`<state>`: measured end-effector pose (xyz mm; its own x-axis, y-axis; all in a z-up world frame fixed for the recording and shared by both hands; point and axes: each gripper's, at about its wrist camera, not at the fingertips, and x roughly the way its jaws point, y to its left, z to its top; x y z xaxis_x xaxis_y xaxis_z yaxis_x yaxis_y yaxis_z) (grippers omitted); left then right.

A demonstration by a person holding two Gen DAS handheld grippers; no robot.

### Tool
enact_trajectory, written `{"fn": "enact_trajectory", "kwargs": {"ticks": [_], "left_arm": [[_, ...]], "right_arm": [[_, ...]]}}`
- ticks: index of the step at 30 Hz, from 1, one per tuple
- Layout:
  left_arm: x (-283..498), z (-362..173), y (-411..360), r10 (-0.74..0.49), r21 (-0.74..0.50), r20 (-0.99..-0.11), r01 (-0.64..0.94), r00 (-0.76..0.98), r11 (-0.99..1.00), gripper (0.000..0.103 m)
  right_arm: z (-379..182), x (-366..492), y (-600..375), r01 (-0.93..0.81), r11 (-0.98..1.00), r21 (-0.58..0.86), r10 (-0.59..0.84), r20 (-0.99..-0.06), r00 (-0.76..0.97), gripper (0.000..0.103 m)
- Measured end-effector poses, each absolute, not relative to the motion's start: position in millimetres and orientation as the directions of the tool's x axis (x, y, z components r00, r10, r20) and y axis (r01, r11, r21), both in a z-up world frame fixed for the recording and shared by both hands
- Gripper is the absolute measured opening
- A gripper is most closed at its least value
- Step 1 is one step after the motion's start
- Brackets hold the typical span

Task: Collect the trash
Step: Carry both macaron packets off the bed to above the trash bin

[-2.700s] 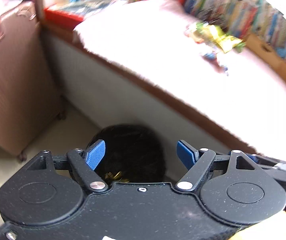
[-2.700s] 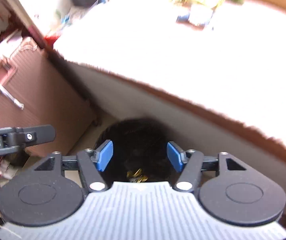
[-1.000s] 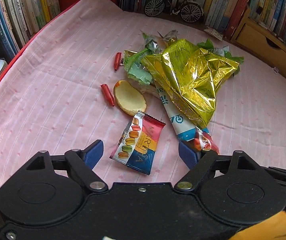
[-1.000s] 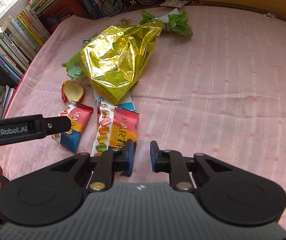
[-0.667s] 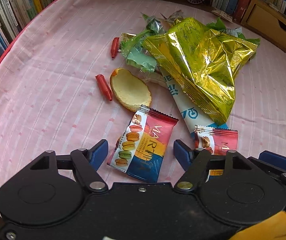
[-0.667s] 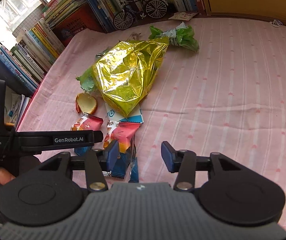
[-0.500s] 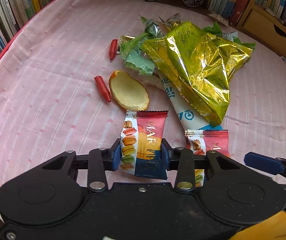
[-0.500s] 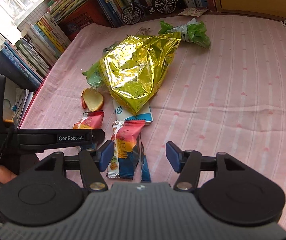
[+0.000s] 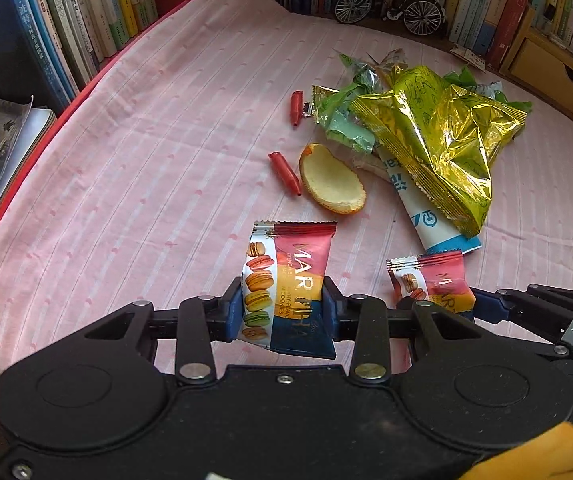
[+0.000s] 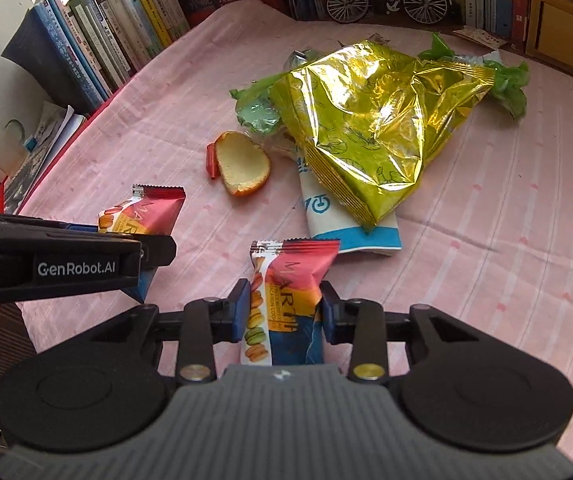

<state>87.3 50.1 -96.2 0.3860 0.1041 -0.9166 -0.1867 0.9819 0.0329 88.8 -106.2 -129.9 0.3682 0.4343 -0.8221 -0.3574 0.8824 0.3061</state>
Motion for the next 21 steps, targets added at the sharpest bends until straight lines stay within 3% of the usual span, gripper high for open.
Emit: {"fn": "enact_trajectory", "kwargs": {"ticks": [9, 21], "left_arm": [[28, -80, 65, 0.068, 0.001, -0.901, -0.156, 0.428, 0.988, 0.036], [-117, -89, 116, 0.02, -0.06, -0.916, -0.185, 0.401, 0.981, 0.036]], "right_arm": [[-102, 36, -99, -0.332, 0.894, 0.299, 0.424, -0.802, 0.42, 0.035], [-88, -88, -61, -0.337, 0.903, 0.267, 0.392, -0.834, 0.39, 0.035]]}}
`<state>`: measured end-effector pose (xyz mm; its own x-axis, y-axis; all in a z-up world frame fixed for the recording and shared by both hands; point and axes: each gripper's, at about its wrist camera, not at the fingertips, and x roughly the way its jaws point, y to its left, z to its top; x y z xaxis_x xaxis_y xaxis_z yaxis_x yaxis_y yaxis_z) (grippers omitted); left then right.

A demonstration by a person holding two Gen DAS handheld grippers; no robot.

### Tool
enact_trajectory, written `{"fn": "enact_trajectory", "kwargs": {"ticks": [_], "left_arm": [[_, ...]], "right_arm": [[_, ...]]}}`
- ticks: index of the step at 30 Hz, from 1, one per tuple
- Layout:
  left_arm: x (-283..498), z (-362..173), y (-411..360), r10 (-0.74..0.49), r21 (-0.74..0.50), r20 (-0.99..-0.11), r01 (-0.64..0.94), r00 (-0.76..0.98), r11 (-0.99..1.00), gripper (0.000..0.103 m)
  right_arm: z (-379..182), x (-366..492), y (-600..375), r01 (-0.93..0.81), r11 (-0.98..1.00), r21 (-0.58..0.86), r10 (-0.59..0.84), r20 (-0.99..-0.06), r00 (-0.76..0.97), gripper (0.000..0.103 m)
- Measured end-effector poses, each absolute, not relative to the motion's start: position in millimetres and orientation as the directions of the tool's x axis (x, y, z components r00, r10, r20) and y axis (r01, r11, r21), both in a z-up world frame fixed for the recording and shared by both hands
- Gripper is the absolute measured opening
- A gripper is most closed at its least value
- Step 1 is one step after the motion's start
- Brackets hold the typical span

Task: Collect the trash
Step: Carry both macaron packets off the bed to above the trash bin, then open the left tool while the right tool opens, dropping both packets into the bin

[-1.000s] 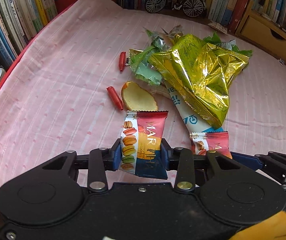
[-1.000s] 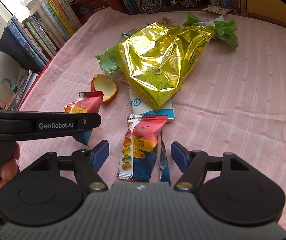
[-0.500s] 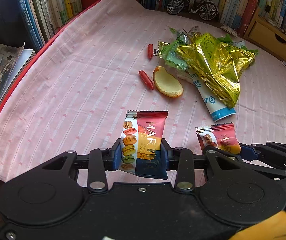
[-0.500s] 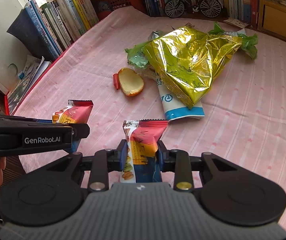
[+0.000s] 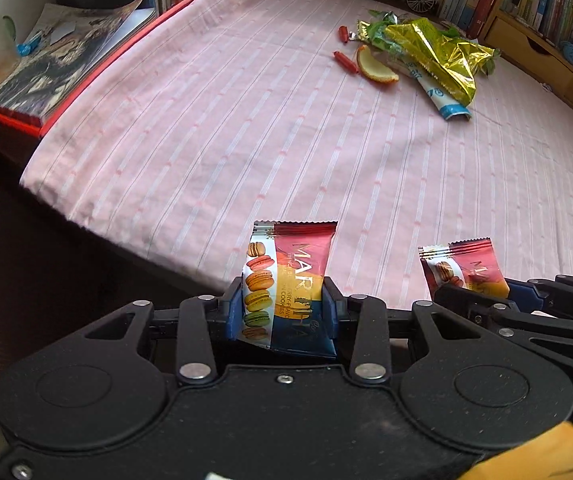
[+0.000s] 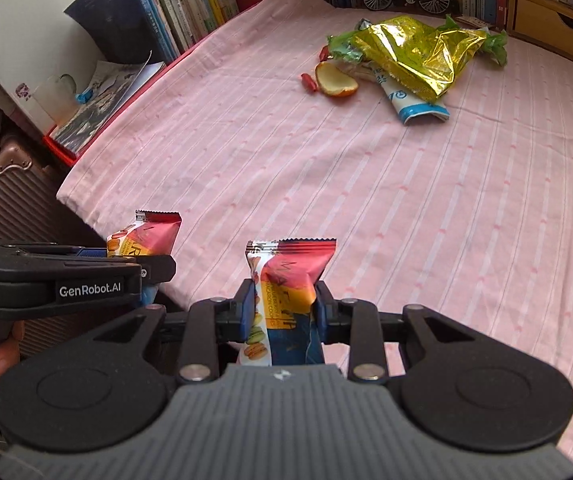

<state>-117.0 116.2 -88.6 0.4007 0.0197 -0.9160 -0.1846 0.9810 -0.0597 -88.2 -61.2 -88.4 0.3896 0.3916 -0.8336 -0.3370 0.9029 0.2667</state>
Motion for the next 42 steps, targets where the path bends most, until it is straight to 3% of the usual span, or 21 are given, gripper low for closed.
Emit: {"fn": "enact_trajectory", "kwargs": {"ticks": [9, 21, 42], "left_arm": [[-208, -138, 153, -0.002, -0.093, -0.954, -0.29, 0.299, 0.952, 0.036], [-257, -230, 177, -0.094, -0.124, -0.992, -0.443, 0.088, 0.888, 0.037], [-246, -247, 172, -0.106, -0.124, -0.992, -0.407, 0.068, 0.905, 0.041]], "right_arm": [[-118, -157, -22, -0.394, 0.88, 0.264, 0.392, -0.873, 0.29, 0.035], [-196, -188, 11, -0.375, 0.896, 0.238, 0.305, -0.943, 0.13, 0.036], [-196, -174, 23, -0.369, 0.901, 0.226, 0.299, -0.941, 0.155, 0.04]]}}
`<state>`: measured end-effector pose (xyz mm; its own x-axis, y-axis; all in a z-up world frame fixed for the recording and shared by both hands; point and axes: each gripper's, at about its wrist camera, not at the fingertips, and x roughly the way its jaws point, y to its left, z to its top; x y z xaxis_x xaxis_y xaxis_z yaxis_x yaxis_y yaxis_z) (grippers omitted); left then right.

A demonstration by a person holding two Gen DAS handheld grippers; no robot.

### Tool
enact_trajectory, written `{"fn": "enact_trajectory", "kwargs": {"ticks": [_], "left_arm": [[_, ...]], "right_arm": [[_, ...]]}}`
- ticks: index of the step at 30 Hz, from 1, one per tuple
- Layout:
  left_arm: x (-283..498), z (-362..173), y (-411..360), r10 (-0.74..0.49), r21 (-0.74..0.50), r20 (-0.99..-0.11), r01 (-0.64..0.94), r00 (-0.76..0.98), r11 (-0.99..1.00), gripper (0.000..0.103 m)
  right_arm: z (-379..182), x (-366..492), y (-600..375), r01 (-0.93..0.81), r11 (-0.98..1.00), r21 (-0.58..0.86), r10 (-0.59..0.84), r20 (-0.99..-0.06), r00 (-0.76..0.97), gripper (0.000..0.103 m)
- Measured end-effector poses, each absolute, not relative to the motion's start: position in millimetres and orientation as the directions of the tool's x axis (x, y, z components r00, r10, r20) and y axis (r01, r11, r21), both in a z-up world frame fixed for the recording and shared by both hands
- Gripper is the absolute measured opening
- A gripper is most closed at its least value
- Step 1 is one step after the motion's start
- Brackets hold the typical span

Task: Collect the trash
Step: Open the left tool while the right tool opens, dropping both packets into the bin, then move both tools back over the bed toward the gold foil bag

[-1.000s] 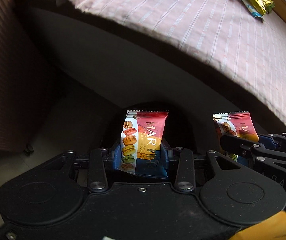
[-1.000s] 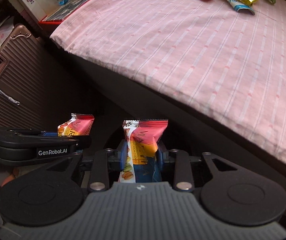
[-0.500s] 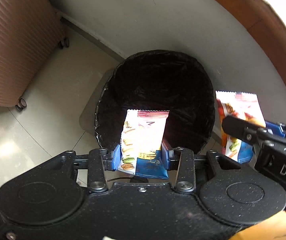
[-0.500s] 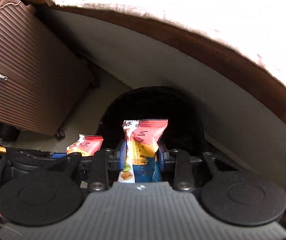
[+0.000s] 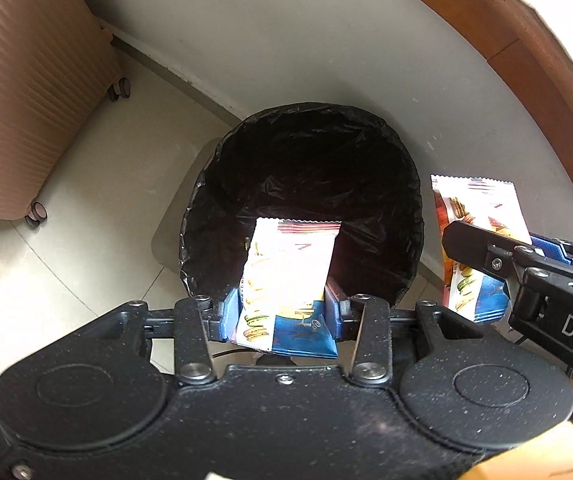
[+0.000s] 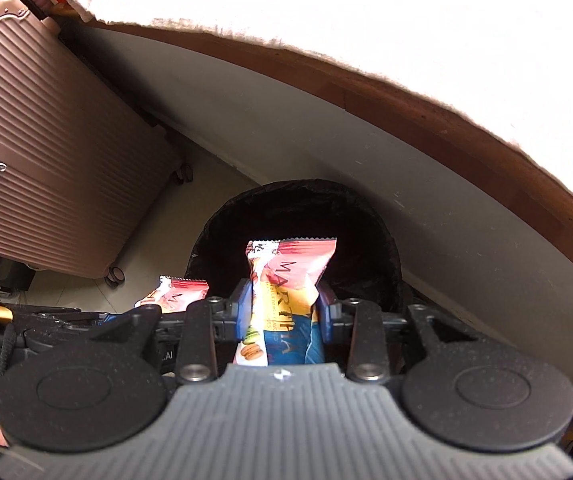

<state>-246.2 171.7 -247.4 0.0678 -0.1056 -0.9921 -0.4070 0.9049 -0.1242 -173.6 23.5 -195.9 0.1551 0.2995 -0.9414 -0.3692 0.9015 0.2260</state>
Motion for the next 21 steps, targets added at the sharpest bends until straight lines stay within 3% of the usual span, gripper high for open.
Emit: {"fn": "enact_trajectory", "kwargs": {"ticks": [2, 4, 7, 21], "left_arm": [[-245, -246, 172, -0.103, -0.122, -0.992, -0.402, 0.069, 0.907, 0.044], [-243, -246, 172, -0.094, -0.115, -0.993, -0.402, 0.072, 0.908, 0.058], [-240, -244, 170, -0.061, -0.083, -0.996, -0.402, 0.067, 0.912, 0.075], [-232, -213, 169, -0.027, -0.074, -0.991, -0.373, 0.132, 0.925, 0.076]], "right_arm": [[-195, -172, 23, -0.368, 0.902, 0.225, 0.3, -0.941, 0.159, 0.044], [-193, -172, 22, -0.37, 0.902, 0.224, 0.301, -0.939, 0.165, 0.056], [-192, -170, 21, -0.362, 0.905, 0.224, 0.302, -0.938, 0.173, 0.058], [-176, -166, 10, -0.356, 0.905, 0.232, 0.321, -0.922, 0.217, 0.061]]}}
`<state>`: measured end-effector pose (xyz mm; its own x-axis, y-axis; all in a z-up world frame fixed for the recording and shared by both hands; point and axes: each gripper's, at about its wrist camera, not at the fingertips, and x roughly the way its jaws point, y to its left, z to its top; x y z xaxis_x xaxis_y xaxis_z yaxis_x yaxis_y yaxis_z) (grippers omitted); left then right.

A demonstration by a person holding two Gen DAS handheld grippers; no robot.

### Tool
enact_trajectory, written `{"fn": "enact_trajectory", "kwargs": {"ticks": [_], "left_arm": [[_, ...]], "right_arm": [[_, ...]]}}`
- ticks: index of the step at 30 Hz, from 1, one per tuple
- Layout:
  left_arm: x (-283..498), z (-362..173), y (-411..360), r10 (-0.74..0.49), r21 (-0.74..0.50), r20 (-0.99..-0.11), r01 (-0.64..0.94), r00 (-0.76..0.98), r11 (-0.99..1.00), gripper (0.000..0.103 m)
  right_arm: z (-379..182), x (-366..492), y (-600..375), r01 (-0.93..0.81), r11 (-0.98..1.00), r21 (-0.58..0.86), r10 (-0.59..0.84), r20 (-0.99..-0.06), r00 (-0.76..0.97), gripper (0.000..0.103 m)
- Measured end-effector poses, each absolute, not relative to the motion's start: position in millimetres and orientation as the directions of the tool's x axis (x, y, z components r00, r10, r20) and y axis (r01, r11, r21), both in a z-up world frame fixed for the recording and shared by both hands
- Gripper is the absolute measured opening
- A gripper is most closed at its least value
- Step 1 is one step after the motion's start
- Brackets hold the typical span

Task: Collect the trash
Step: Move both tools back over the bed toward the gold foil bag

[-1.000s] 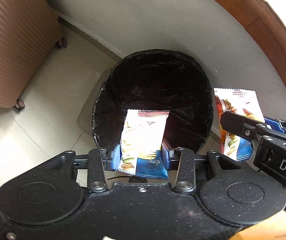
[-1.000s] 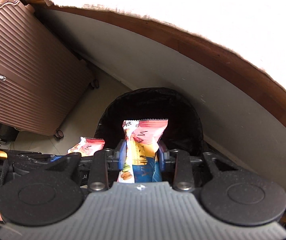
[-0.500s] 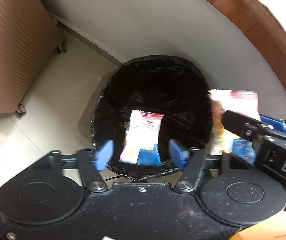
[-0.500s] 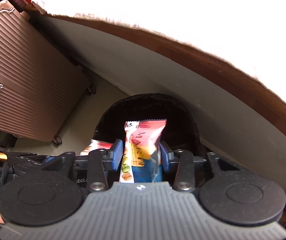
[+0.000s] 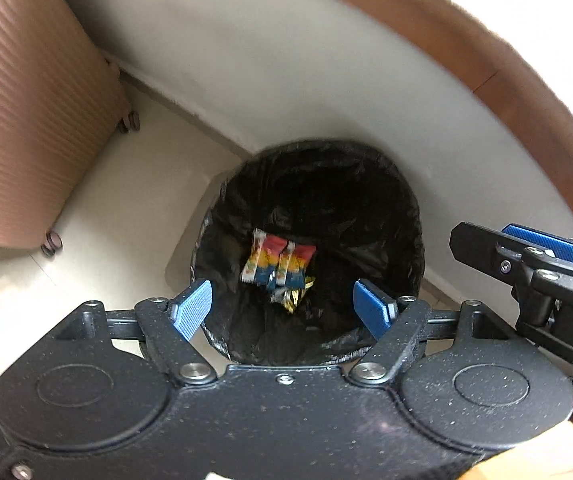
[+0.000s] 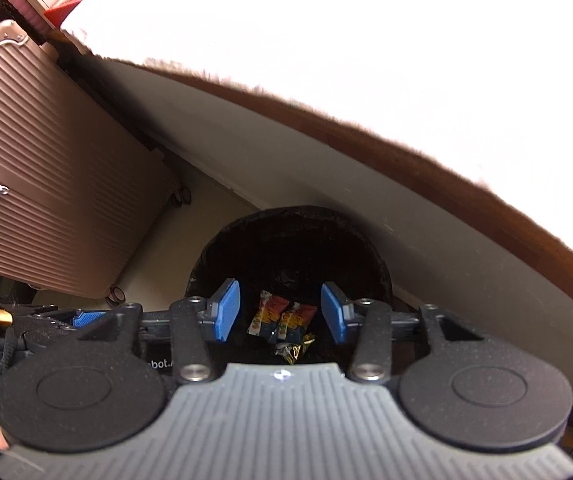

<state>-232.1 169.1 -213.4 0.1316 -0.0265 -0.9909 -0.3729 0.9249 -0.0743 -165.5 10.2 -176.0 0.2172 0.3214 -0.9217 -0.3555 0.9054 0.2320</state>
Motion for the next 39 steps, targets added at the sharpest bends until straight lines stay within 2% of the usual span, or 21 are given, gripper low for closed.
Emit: {"fn": "enact_trajectory", "kwargs": {"ticks": [6, 12, 22, 25, 34, 39], "left_arm": [[-220, -166, 169, 0.008, -0.078, -0.971, -0.346, 0.24, 0.935, 0.077], [-192, -104, 169, 0.029, -0.116, -0.921, -0.346, 0.388, 0.931, 0.082], [-109, -24, 141, 0.056, -0.129, -0.842, -0.301, 0.537, 0.945, 0.086], [-85, -12, 126, 0.051, -0.126, -0.826, -0.273, 0.561, 0.954, 0.086], [-33, 8, 91, 0.065, -0.087, -0.791, -0.217, 0.609, 0.972, 0.086], [-1, 5, 84, 0.071, -0.086, -0.801, -0.232, 0.594, 0.969, 0.086]], "right_arm": [[-133, -161, 2, -0.395, 0.887, 0.24, 0.369, -0.882, 0.293, 0.063], [-80, -146, -13, -0.423, 0.874, 0.24, 0.414, -0.824, 0.388, 0.068], [-24, -74, -63, -0.338, 0.919, 0.204, 0.373, -0.729, 0.574, 0.08], [-15, -52, -81, -0.313, 0.928, 0.201, 0.359, -0.706, 0.611, 0.084], [-7, 10, -122, -0.273, 0.935, 0.225, 0.352, -0.668, 0.655, 0.087], [-10, 40, -135, -0.283, 0.931, 0.229, 0.363, -0.661, 0.657, 0.087]]}}
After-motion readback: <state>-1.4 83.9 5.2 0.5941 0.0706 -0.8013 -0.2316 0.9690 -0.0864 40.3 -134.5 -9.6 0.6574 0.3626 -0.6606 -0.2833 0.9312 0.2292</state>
